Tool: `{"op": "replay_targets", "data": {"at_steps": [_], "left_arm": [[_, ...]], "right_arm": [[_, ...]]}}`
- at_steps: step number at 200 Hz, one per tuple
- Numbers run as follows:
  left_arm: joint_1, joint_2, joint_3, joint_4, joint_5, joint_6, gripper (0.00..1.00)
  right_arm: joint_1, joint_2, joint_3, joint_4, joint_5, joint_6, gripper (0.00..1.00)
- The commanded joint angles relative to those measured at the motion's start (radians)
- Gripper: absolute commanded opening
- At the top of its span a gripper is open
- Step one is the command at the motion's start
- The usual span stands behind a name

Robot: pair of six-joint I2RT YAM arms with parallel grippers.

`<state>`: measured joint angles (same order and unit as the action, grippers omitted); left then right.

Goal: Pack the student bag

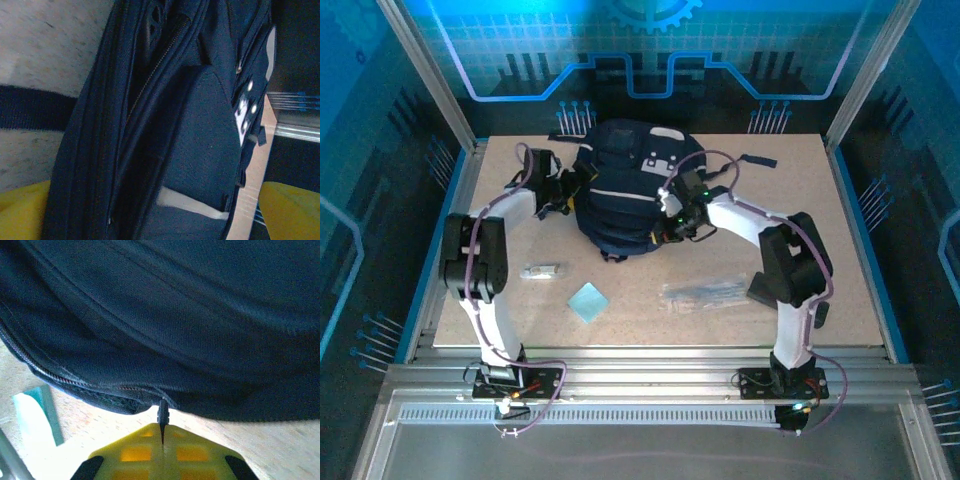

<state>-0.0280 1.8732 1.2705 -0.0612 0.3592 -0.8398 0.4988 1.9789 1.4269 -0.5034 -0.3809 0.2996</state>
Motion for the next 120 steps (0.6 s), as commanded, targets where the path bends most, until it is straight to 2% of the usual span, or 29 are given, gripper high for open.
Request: {"op": "replay_targets", "data": {"at_steps": [1, 52, 87, 120], "left_arm": [[0.002, -0.190, -0.064, -0.074, -0.105, 0.048, 0.99], [-0.015, -0.438, -0.307, -0.060, -0.162, -0.082, 0.99], [-0.084, -0.539, -0.434, -0.024, -0.248, -0.180, 0.99], [-0.173, -0.497, -0.516, 0.090, -0.271, -0.314, 0.99]], "right_arm": [[0.050, 0.056, 0.129, 0.130, -0.071, 0.050, 0.00], [0.107, 0.164, 0.333, 0.146, -0.113, 0.098, 0.00], [0.110, 0.138, 0.315, 0.146, -0.113, 0.100, 0.00], [0.111, 0.067, 0.221, 0.099, -0.031, 0.073, 0.00]]}}
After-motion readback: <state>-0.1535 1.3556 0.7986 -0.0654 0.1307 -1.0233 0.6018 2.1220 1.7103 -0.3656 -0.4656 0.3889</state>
